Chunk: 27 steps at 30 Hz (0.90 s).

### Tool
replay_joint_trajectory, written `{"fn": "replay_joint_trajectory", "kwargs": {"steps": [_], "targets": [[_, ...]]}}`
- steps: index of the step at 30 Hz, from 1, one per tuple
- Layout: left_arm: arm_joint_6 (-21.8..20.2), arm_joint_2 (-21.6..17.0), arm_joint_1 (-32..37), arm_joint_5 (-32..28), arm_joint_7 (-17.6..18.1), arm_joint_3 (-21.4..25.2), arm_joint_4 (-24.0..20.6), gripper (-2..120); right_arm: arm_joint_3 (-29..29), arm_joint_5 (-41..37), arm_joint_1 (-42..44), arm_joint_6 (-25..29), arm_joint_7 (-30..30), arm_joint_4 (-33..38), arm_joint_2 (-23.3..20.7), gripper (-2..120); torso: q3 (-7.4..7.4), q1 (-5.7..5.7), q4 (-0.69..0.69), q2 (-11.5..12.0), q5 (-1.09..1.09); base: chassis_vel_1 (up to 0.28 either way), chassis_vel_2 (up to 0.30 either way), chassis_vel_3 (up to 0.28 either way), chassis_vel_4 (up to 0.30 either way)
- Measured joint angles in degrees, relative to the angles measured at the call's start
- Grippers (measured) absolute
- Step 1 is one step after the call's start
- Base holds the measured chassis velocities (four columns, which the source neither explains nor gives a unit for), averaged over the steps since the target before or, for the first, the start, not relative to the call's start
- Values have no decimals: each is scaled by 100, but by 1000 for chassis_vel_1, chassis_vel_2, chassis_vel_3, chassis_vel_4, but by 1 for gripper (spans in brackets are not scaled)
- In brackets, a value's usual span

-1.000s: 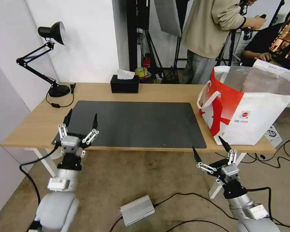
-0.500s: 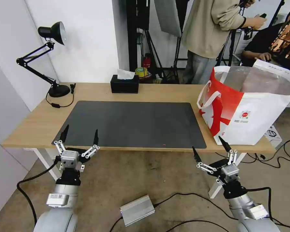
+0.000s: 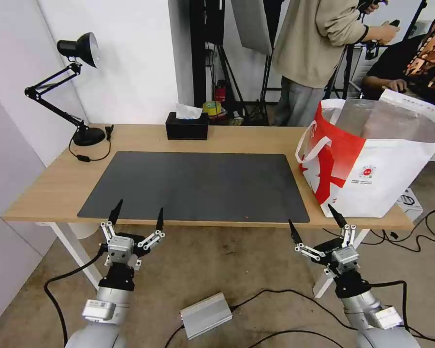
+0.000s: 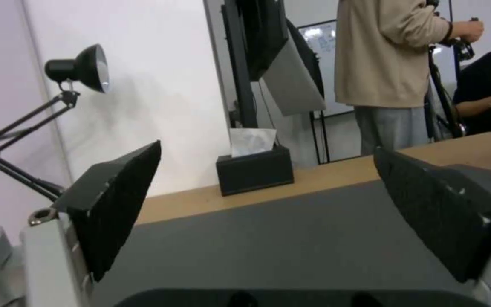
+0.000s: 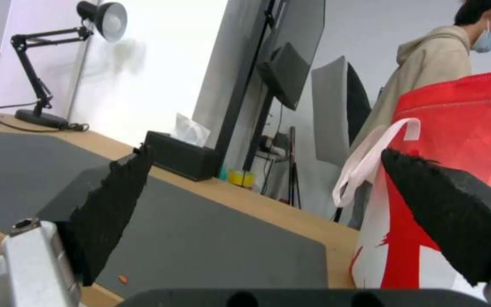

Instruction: Pick up the trash from the table and place it into the takeout bag.

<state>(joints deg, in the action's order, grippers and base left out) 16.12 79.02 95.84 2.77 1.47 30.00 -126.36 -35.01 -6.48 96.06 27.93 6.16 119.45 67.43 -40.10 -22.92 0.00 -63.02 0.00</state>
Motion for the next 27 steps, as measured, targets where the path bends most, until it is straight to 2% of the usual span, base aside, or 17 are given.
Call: {"fn": "replay_joint_trajectory", "kwargs": {"steps": [27], "targets": [[107,22,8,105,135,-38,113,100,0,0,0,0,0,0,0,100,0,0,0,0,0,0,0,0,0]]}}
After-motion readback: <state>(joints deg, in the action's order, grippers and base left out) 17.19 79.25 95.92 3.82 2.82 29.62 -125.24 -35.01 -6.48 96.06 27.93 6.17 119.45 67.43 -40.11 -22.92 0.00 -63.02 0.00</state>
